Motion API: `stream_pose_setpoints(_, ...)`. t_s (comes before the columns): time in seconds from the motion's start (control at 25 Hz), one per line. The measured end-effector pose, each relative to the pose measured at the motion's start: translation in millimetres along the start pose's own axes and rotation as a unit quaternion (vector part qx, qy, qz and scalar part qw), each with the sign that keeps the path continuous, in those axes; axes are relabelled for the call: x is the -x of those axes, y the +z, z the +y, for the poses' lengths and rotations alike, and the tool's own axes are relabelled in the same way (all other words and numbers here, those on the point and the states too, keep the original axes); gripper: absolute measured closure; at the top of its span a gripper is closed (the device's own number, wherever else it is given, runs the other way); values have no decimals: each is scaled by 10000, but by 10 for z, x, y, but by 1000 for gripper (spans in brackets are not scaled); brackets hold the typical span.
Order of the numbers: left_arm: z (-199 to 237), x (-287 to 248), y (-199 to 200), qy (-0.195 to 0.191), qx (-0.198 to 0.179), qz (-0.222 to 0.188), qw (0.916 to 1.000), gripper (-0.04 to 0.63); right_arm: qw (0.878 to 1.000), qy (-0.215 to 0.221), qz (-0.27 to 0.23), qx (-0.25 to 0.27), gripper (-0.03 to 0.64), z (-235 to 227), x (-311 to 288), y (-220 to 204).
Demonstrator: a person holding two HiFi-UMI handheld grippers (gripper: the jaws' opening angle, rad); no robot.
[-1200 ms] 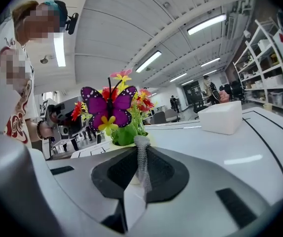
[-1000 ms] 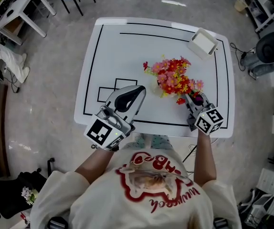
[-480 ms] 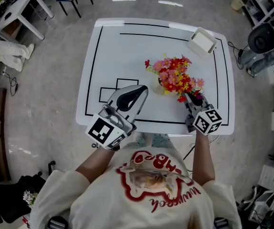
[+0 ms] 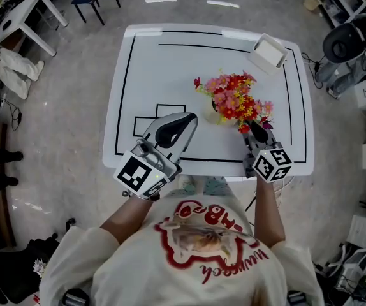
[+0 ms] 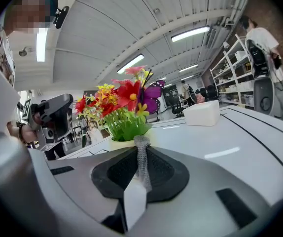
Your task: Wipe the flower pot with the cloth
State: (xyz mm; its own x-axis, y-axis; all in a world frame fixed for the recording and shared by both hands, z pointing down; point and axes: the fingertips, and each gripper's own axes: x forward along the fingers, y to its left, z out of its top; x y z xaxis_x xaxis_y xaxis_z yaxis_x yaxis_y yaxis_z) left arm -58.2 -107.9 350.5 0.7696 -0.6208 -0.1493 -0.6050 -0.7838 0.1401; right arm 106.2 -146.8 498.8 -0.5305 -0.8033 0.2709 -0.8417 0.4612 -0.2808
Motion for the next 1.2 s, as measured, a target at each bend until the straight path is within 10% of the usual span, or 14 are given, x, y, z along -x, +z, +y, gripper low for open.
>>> stream_pose_setpoints(1.2,-70,133,-125,-61,142,99,9998,592,9947,-823,-437,-426,573,408,-8,-18)
